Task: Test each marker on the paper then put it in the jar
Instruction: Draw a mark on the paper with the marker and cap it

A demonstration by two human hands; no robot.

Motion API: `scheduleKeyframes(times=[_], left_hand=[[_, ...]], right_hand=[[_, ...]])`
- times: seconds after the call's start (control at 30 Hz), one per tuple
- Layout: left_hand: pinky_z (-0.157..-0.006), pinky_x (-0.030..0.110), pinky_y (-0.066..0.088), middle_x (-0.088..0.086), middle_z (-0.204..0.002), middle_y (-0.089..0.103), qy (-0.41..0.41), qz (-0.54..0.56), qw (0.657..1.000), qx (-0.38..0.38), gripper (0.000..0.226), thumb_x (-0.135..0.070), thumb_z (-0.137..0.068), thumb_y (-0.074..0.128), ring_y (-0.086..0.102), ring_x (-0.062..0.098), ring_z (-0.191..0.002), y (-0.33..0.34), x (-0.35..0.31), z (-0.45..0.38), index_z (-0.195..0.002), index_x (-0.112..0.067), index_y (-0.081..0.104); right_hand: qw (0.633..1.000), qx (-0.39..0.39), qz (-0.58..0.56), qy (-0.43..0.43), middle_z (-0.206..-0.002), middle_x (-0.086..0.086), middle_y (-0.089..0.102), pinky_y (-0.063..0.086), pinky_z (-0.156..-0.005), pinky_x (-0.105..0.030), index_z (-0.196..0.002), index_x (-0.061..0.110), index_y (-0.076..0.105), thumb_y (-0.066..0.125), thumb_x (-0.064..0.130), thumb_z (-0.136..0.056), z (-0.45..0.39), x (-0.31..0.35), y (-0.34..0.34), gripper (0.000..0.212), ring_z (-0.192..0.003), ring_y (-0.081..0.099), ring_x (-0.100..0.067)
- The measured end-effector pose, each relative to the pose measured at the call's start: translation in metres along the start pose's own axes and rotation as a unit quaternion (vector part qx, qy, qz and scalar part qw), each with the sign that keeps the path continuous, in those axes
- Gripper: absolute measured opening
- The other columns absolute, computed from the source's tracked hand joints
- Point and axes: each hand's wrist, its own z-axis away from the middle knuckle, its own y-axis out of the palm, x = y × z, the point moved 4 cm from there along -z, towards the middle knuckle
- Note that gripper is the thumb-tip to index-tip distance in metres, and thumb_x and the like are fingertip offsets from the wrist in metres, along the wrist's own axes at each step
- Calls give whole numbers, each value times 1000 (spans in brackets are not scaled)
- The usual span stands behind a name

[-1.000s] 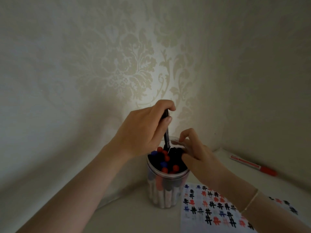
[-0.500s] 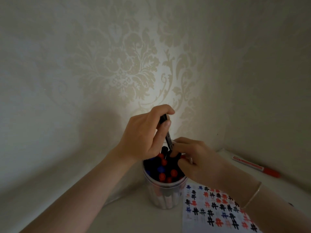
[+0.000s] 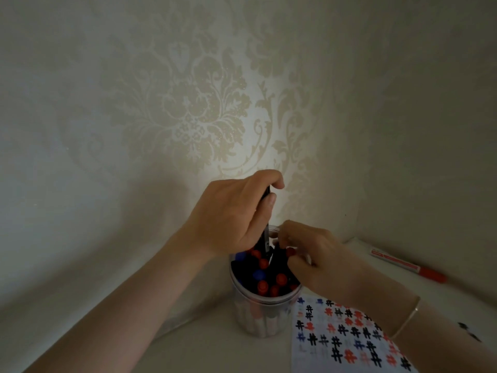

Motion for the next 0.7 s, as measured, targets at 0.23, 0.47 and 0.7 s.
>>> scheduleKeyframes(times=[0.23, 0.47, 0.7], left_hand=[[-39, 31, 35, -3, -54, 48, 11, 30, 999, -23, 14, -9, -94, 39, 41, 10, -41, -2, 0, -1, -106, -12, 46], [-47, 34, 44, 9, -62, 60, 15, 53, 993, -100, 17, -18, -101, 33, 57, 21, -49, -1, -1, 3, -106, -10, 47], [-50, 35, 47, 8, -67, 63, -13, 67, 994, -80, 19, -23, -102, 33, 60, 21, -53, 6, 1, 5, -108, -11, 45]], right_hand=[[991, 85, 106, 1, -111, 4, 47, 49, -78, -34, -113, 15, 61, 37, 20, -86, -5, 12, 1, 37, -87, 54, -16], [992, 91, 68, 62, -116, 11, 33, 50, -84, -33, -114, 21, 61, 43, 8, -89, -5, 2, -2, 34, -97, 55, -19], [995, 53, -27, 83, -106, 4, 48, 49, -81, -31, -90, 23, 61, 50, 0, -82, -8, -6, -1, 26, -93, 52, -15]])
